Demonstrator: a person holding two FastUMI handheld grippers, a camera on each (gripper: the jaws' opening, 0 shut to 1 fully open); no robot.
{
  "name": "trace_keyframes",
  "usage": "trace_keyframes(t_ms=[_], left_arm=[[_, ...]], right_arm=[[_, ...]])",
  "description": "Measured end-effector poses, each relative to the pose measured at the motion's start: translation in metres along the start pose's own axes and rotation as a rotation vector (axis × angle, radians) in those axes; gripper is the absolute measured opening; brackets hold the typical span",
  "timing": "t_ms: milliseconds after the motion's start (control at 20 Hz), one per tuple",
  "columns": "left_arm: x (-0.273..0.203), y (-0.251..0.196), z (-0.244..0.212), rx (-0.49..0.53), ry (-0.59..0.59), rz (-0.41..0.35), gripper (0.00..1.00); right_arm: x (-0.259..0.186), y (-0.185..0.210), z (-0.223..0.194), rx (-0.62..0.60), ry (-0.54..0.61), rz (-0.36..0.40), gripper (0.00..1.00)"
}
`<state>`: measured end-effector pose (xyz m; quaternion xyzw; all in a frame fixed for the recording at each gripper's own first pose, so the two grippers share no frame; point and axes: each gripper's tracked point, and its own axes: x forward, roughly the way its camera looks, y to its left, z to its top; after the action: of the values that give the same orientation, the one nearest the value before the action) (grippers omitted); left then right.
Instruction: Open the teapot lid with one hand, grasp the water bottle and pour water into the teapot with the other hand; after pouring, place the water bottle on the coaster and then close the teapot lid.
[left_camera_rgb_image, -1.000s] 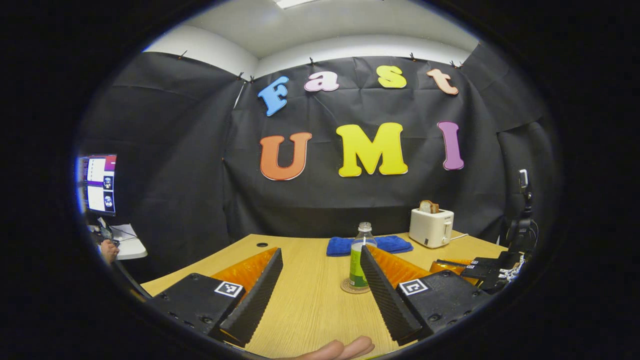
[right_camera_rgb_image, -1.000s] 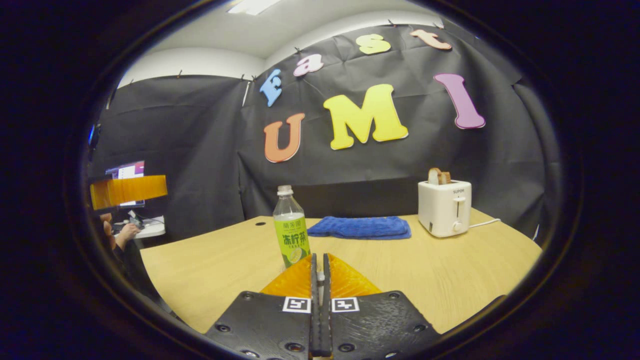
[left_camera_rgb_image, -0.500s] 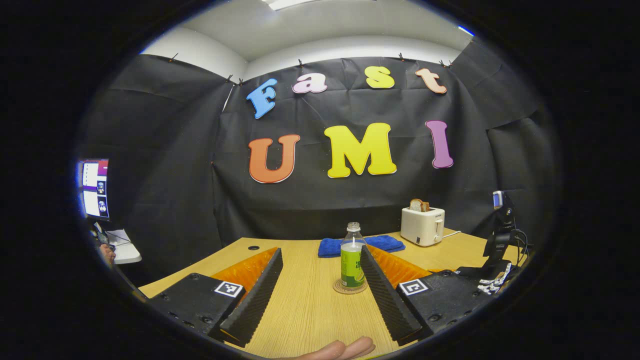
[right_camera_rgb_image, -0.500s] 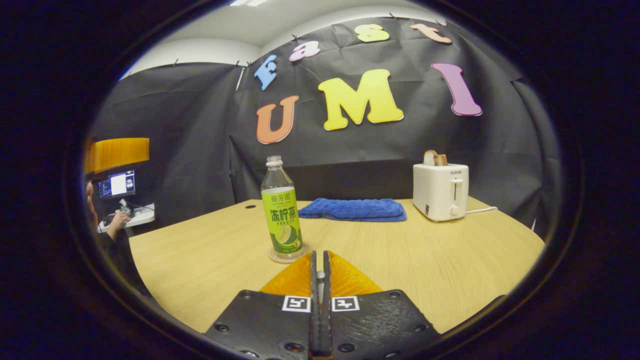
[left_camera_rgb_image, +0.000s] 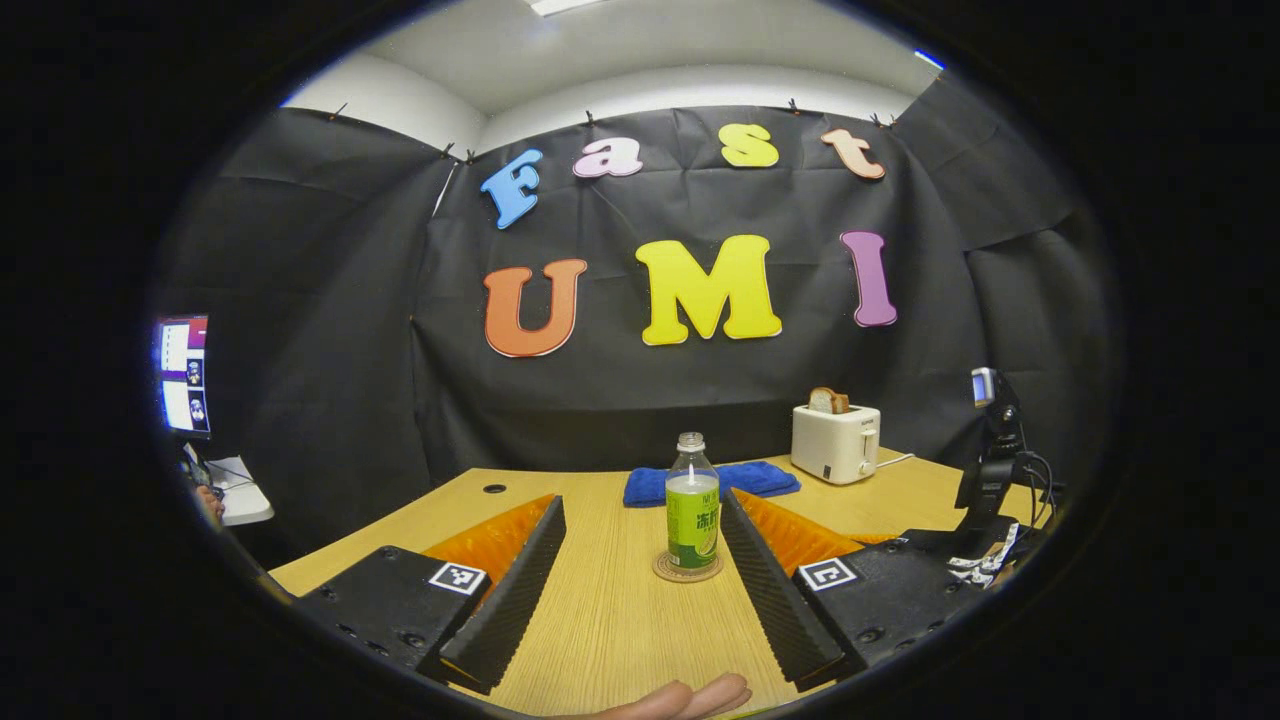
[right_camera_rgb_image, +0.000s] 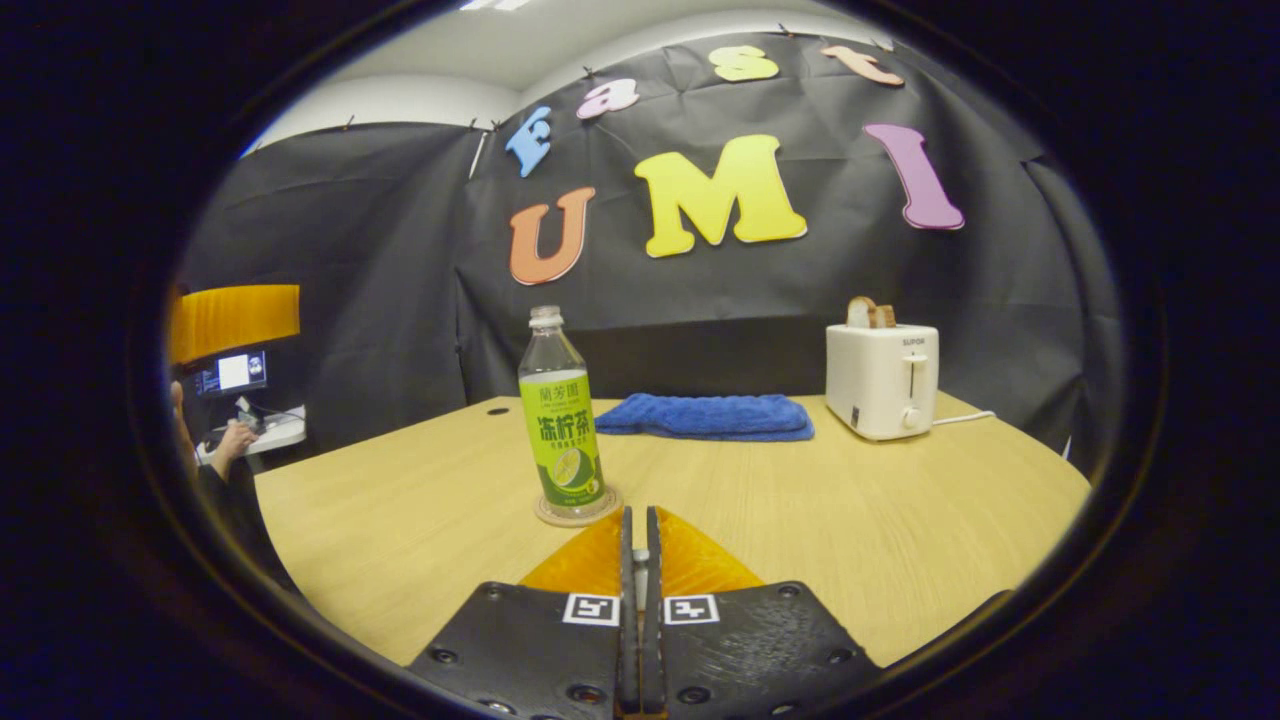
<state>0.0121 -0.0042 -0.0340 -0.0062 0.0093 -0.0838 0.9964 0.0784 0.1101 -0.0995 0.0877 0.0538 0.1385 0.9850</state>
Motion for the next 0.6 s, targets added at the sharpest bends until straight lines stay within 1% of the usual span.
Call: trace_keyframes(t_ms=[100,150,200,250,300,350,400,450,500,550,600], left_arm=[[0.001,0.002,-0.002,-0.002,0.008,0.002,0.97],[0.002,0.003,-0.002,-0.004,0.010,0.005,0.98],[0.002,0.003,-0.002,-0.007,0.010,0.004,0.98],[0.002,0.002,-0.002,-0.012,0.010,0.001,0.98],[0.001,0.001,-0.002,-0.016,0.012,-0.003,0.98],[0.000,0.000,-0.002,-0.018,0.016,-0.004,0.98],[0.000,-0.001,-0.003,-0.019,0.022,-0.007,0.98],[-0.001,-0.002,-0.003,-0.019,0.027,-0.009,0.98],[-0.001,-0.004,-0.003,-0.020,0.031,-0.012,0.98],[-0.003,-0.009,-0.003,-0.016,0.035,-0.017,0.98],[-0.003,-0.011,-0.004,-0.009,0.041,-0.017,0.98]], right_arm=[[-0.004,0.000,0.004,0.010,-0.007,0.008,0.07],[-0.007,-0.001,0.007,0.012,-0.014,0.007,0.12],[-0.012,-0.006,0.011,0.015,-0.026,-0.004,0.23],[-0.018,-0.009,0.016,0.018,-0.034,-0.015,0.29],[-0.025,-0.013,0.021,0.020,-0.041,-0.023,0.41],[-0.032,-0.017,0.028,0.022,-0.052,-0.032,0.45],[-0.041,-0.020,0.037,0.024,-0.064,-0.034,0.61],[-0.050,-0.021,0.045,0.026,-0.078,-0.030,0.72],[-0.057,-0.022,0.054,0.026,-0.088,-0.018,0.75],[-0.066,-0.026,0.060,0.023,-0.096,-0.021,0.85],[-0.076,-0.033,0.068,0.018,-0.105,-0.039,0.97]])
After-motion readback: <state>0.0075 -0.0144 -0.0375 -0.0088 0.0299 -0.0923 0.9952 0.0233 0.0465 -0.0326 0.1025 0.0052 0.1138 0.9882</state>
